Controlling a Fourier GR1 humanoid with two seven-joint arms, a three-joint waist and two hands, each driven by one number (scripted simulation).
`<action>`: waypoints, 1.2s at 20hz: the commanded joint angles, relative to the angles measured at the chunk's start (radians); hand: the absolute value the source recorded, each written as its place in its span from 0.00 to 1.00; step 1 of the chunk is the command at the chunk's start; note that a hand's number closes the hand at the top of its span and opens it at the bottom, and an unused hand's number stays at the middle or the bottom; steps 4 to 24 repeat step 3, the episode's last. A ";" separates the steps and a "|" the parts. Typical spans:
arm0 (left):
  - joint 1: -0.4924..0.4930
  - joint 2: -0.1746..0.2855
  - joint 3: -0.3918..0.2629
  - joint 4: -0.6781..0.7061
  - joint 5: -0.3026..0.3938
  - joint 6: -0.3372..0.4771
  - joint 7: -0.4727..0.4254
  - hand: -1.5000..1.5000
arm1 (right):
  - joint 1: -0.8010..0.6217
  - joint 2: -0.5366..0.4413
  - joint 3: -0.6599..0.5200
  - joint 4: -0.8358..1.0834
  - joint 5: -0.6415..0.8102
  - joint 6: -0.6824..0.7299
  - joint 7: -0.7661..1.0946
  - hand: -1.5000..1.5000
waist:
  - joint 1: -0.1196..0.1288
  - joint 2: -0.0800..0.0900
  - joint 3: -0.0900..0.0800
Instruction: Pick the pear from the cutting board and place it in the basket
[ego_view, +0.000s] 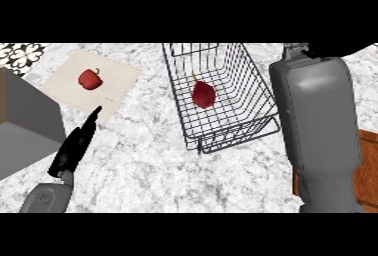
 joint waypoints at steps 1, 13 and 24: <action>0.003 0.004 0.007 0.010 0.004 -0.003 -0.003 0.50 | -0.037 0.004 -0.032 -0.061 0.088 -0.028 0.233 0.00 | -0.013 -0.007 0.000; 0.018 -0.006 0.003 0.015 -0.007 0.017 -0.013 0.50 | -0.040 0.004 -0.056 -0.115 0.128 -0.018 0.233 0.00 | -0.019 -0.012 0.000; 0.018 -0.006 0.003 0.015 -0.007 0.017 -0.013 0.50 | -0.040 0.004 -0.056 -0.115 0.128 -0.018 0.233 0.00 | -0.019 -0.012 0.000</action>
